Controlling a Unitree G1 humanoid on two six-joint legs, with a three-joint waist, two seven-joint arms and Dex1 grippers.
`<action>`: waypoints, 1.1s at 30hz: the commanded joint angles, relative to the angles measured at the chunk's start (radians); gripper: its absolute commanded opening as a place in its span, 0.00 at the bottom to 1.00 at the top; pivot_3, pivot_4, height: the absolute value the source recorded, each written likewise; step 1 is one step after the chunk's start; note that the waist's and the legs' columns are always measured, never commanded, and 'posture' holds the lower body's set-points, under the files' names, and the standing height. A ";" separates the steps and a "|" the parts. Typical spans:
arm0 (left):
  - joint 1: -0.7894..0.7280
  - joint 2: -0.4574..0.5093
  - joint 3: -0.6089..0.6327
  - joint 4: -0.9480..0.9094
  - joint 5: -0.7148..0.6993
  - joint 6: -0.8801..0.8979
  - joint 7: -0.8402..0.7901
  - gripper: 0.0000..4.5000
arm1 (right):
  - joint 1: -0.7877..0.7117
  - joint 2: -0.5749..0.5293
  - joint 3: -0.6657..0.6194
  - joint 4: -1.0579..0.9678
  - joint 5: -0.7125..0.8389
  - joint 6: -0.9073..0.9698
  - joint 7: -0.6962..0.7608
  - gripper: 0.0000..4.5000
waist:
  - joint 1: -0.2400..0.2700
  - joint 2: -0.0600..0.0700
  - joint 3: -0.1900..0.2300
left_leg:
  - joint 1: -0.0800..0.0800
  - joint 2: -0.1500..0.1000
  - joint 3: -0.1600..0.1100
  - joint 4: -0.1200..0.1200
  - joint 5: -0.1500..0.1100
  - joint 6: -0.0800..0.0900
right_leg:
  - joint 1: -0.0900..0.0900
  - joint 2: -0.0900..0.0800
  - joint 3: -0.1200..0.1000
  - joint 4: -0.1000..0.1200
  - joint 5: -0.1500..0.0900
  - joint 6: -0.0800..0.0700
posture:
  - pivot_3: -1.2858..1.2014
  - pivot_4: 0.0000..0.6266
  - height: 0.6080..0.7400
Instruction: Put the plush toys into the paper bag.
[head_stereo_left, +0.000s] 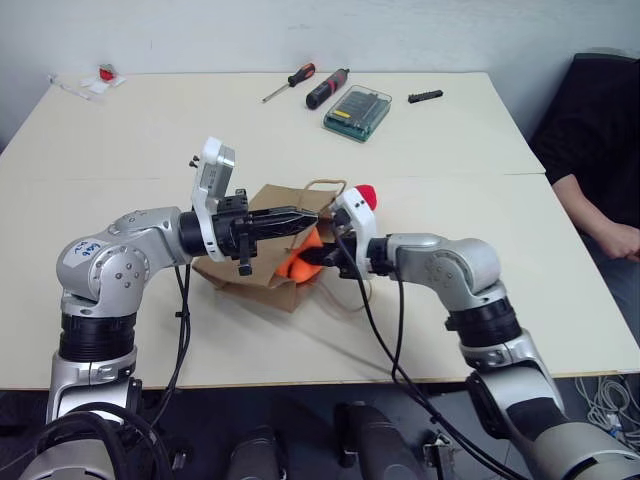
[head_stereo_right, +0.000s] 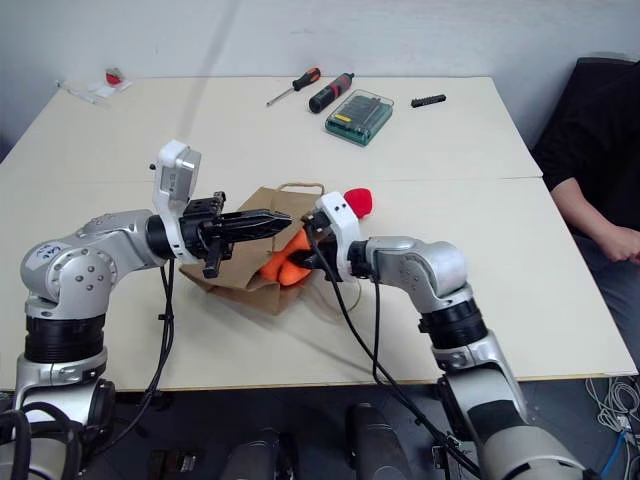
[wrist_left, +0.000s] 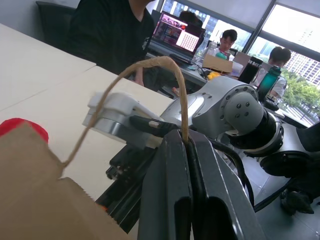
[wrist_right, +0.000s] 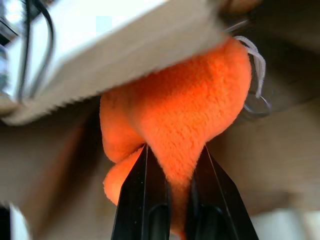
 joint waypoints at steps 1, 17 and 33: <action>-0.002 -0.019 0.013 -0.045 -0.003 -0.034 0.026 0.00 | -0.044 0.101 -0.077 0.096 -0.002 -0.038 -0.081 0.00 | 0.000 0.000 0.000 | 0.000 0.000 0.000 0.000 0.000 0.000 | 0.000 0.000 0.000 0.000 0.000 0.000 | 0.52 0.24 1.00; 0.023 -0.054 0.125 0.059 0.114 -0.178 0.248 0.00 | 0.139 -0.070 0.049 -0.247 -0.156 -0.277 0.119 0.78 | -0.015 0.000 0.000 | -0.003 0.000 -0.002 -0.001 0.000 0.000 | -0.001 -0.002 -0.002 0.001 0.000 0.000 | 0.52 0.24 1.00; 0.049 0.023 0.224 0.002 0.009 -0.070 0.265 0.00 | 0.361 -0.333 -0.279 -0.523 -0.020 -0.121 0.014 0.99 | -0.008 0.000 0.000 | 0.000 -0.001 0.000 -0.001 0.001 -0.001 | 0.000 0.001 0.001 0.000 0.001 -0.001 | 0.52 0.24 1.00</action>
